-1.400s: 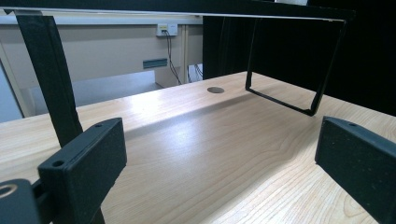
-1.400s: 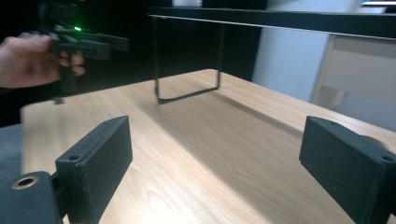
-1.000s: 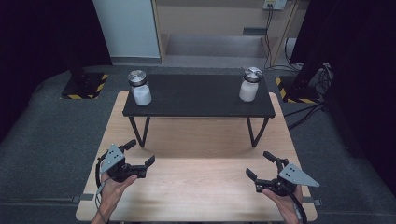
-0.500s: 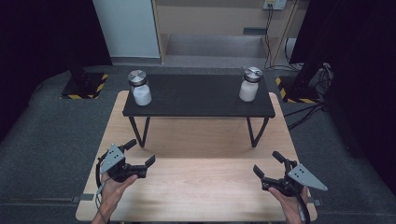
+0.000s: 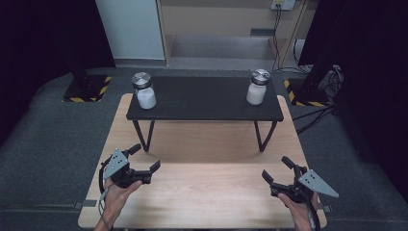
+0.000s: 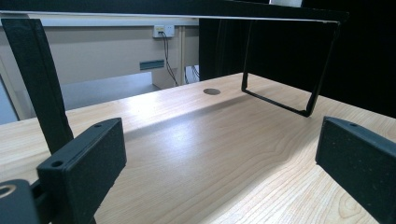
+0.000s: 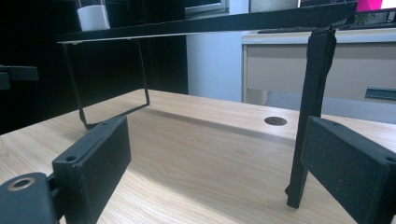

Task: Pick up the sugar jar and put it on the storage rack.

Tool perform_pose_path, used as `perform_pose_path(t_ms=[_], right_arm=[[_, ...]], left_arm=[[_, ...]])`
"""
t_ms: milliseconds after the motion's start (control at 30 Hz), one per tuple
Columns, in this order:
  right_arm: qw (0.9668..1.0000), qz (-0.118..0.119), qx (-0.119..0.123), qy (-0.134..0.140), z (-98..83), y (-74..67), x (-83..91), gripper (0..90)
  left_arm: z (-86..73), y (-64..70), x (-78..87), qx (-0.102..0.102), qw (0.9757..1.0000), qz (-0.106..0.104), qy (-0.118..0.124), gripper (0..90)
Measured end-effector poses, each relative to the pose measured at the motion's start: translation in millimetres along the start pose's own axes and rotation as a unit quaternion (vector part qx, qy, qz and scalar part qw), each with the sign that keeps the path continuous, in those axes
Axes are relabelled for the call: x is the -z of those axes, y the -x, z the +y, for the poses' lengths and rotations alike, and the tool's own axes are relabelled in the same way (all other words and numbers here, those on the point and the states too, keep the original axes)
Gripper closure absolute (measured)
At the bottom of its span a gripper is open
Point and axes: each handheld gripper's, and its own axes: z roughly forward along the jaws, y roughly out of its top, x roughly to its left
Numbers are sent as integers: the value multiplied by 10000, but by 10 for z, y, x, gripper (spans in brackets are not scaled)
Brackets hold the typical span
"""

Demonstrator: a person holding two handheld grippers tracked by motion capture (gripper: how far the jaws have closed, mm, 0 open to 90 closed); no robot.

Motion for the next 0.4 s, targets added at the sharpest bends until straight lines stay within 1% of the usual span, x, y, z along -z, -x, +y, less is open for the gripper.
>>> perform_pose_path(t_ms=[400], right_arm=[[10000, 33, 9, -8, -6, 5, -16, 84]], left_arm=[[5, -5, -16, -19, 10000, -1, -14, 9]])
